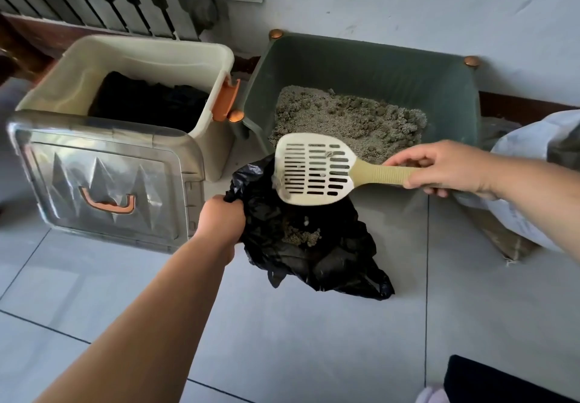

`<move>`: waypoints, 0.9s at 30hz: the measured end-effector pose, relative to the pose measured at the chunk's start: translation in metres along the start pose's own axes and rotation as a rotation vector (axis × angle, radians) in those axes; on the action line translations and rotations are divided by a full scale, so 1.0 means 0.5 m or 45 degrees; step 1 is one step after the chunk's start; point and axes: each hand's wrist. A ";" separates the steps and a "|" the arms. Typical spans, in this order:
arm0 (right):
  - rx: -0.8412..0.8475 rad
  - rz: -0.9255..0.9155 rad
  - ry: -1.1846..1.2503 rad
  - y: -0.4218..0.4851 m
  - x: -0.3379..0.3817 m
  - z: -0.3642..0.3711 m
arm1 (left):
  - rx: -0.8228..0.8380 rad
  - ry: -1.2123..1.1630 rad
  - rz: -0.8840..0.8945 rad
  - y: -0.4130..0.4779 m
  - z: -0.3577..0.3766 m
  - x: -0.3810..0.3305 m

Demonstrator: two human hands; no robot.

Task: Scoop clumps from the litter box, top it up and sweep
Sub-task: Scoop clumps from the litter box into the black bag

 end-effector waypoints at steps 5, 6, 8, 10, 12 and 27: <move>0.033 0.312 0.716 -0.011 -0.002 0.022 | 0.034 0.016 0.025 -0.004 0.011 0.002; 0.024 0.360 0.834 -0.012 0.003 0.028 | 0.044 0.020 0.026 -0.006 0.015 0.002; 0.042 0.445 1.058 -0.014 0.020 0.039 | 0.059 0.037 0.029 -0.010 0.022 0.001; 0.106 0.488 1.253 -0.020 0.046 0.042 | 0.081 0.050 0.040 -0.012 0.029 0.000; 0.161 0.515 1.467 -0.026 0.068 0.034 | 0.092 0.053 0.049 -0.014 0.037 -0.001; -0.128 0.750 1.500 0.090 0.076 0.106 | 0.121 -0.006 0.049 -0.003 0.051 -0.010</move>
Point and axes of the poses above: each hand's wrist, its own y-axis towards the middle knuckle, its own z-axis out of the palm, x = y × z, and after that the axes turned 12 degrees about -y, right-handed
